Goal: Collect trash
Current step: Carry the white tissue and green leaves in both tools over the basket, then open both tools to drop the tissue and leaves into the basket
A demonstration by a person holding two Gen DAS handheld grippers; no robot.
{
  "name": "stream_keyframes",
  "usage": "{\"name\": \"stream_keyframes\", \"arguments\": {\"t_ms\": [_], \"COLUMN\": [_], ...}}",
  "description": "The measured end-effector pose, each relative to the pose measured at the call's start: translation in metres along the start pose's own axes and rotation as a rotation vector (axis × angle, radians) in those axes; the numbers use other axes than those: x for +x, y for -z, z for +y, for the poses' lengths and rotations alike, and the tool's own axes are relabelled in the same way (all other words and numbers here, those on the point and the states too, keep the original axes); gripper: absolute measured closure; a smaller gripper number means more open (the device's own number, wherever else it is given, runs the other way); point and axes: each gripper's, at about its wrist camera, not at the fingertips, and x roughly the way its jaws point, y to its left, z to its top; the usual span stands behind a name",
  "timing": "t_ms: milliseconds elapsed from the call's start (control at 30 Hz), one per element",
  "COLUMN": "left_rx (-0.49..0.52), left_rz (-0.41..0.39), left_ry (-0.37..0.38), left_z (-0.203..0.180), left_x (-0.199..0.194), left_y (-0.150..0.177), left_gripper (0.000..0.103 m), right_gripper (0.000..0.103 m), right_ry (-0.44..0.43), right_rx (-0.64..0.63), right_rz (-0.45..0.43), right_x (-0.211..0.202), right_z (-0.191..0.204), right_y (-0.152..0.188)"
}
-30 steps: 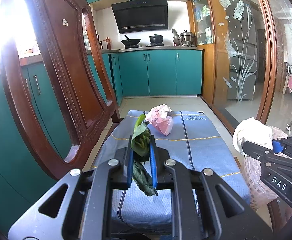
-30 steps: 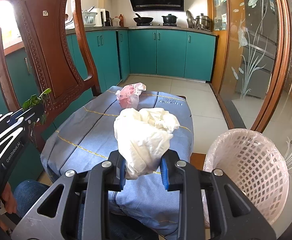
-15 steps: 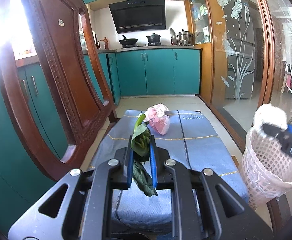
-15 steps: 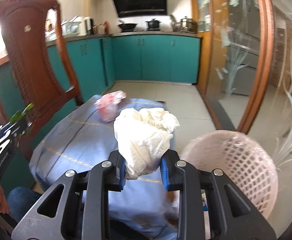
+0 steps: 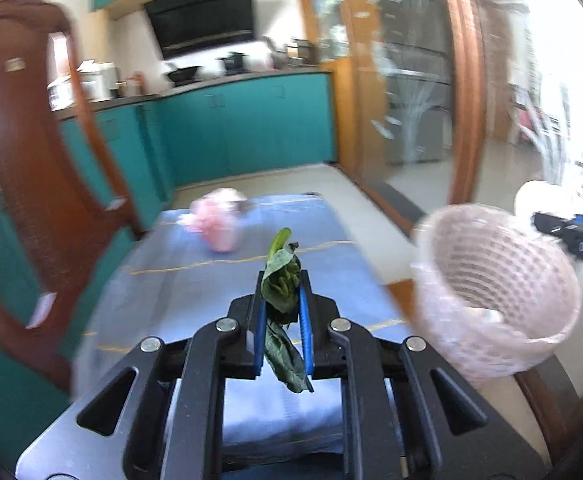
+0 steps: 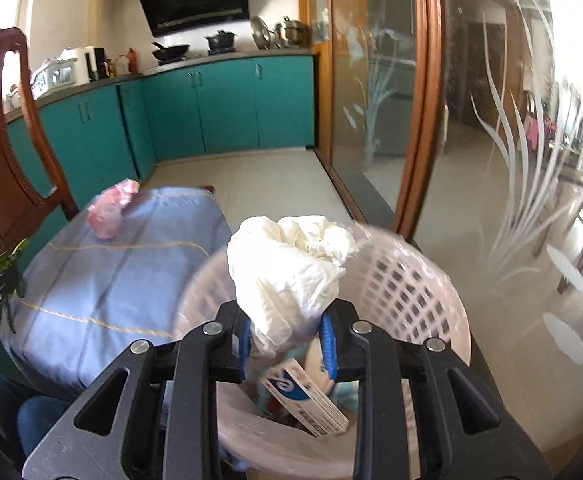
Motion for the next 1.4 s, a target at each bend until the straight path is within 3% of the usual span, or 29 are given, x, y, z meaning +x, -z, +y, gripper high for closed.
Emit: {"name": "stream_keyframes", "arguments": {"t_ms": [133,200,333,467,700,933,1133,1200,1267,1400], "left_rx": [0.063,0.054,0.046,0.049,0.103,0.080,0.041,0.031,0.027,0.038], "left_rz": [-0.020,-0.010,0.030,0.077,0.113,0.121,0.104,0.096,0.092,0.094], "left_ry": [0.121,0.255,0.432,0.493,0.508,0.488,0.443,0.420,0.393,0.330], "left_z": [-0.047,-0.067,-0.095,-0.118,-0.149,-0.145,-0.126,-0.118,-0.110,-0.089], "left_x": [0.010,0.017,0.034,0.054,0.076,0.083,0.082,0.082,0.082,0.087], "left_y": [-0.017,-0.027,-0.031,-0.032,-0.042,-0.047,-0.051,-0.052,-0.053,-0.051], "left_gripper": [0.088,0.088,0.088,0.088,0.087,0.048,0.042,0.040,0.038,0.037], "right_gripper": [0.075,0.075,0.075,0.075,0.075,0.074,0.071,0.063,0.038,0.033], "right_ry": [0.035,0.051,0.077,0.096,0.103,0.094,0.083,0.085,0.090,0.072], "right_rx": [0.040,0.059,0.087,0.098,0.118,0.115,0.104,0.094,0.095,0.093], "right_rz": [0.018,0.018,0.014,0.020,0.043,0.044,0.054,0.059,0.058,0.044], "right_x": [0.005,0.003,-0.003,-0.004,0.003,0.007,0.010,0.012,0.013,0.015], "right_z": [-0.025,-0.038,-0.059,-0.072,-0.084,-0.081,-0.074,-0.070,-0.067,-0.056], "right_y": [0.007,0.007,0.007,0.012,0.016,0.013,0.013,0.013,0.012,0.005]}}
